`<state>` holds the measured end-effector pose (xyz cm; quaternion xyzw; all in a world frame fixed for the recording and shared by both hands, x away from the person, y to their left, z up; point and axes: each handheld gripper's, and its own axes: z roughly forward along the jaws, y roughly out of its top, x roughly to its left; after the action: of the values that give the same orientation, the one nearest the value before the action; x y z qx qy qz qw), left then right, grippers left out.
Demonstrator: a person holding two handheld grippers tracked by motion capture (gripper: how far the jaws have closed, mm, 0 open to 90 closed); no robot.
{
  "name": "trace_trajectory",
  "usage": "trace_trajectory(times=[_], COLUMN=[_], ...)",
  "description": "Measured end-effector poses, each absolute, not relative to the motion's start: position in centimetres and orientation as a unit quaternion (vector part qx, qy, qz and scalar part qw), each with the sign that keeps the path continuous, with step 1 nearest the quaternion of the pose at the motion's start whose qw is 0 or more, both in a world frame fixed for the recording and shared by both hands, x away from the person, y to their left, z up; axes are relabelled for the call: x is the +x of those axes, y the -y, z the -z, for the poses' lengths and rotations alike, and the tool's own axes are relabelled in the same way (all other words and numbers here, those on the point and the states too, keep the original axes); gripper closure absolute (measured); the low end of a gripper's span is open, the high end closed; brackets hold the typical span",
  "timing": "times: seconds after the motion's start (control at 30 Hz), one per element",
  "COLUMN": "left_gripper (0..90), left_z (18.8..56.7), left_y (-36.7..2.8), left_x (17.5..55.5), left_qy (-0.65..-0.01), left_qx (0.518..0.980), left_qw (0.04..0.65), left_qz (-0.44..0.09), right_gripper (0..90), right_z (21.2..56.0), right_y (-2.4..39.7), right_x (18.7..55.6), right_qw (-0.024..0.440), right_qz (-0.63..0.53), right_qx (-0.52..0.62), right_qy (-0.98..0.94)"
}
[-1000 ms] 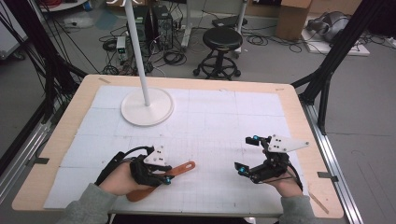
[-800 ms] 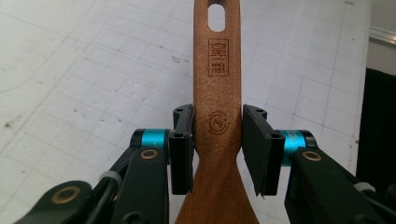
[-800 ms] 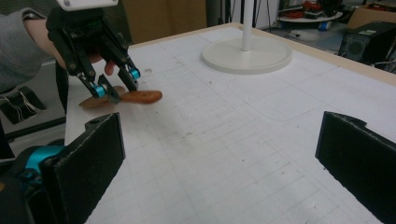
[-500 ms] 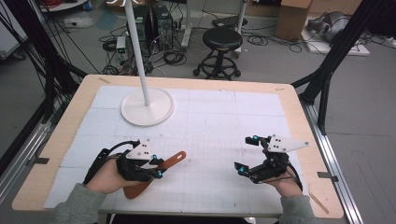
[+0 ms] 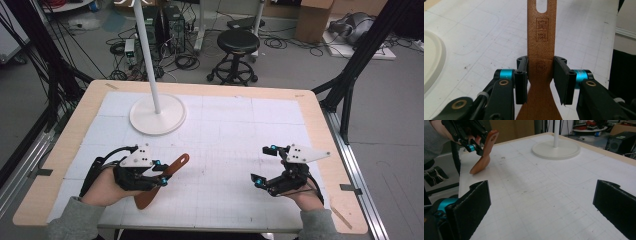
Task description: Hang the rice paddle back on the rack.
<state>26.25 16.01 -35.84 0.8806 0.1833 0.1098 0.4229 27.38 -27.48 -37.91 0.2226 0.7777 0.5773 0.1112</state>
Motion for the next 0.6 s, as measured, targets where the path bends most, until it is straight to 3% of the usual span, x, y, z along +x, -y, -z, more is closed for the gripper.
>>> trace_trajectory(times=[0.6], left_gripper=[65.0], left_z=[34.2], left_y=[-18.4], left_x=[26.1], left_qy=[-0.205], left_qx=[0.855], left_qw=[0.46], left_qz=[-0.129], right_gripper=[0.0], right_z=[37.9], right_y=[27.5], right_x=[27.4], right_qw=[0.109], right_qz=[-0.576], right_qx=[0.225], right_qy=[-0.778])
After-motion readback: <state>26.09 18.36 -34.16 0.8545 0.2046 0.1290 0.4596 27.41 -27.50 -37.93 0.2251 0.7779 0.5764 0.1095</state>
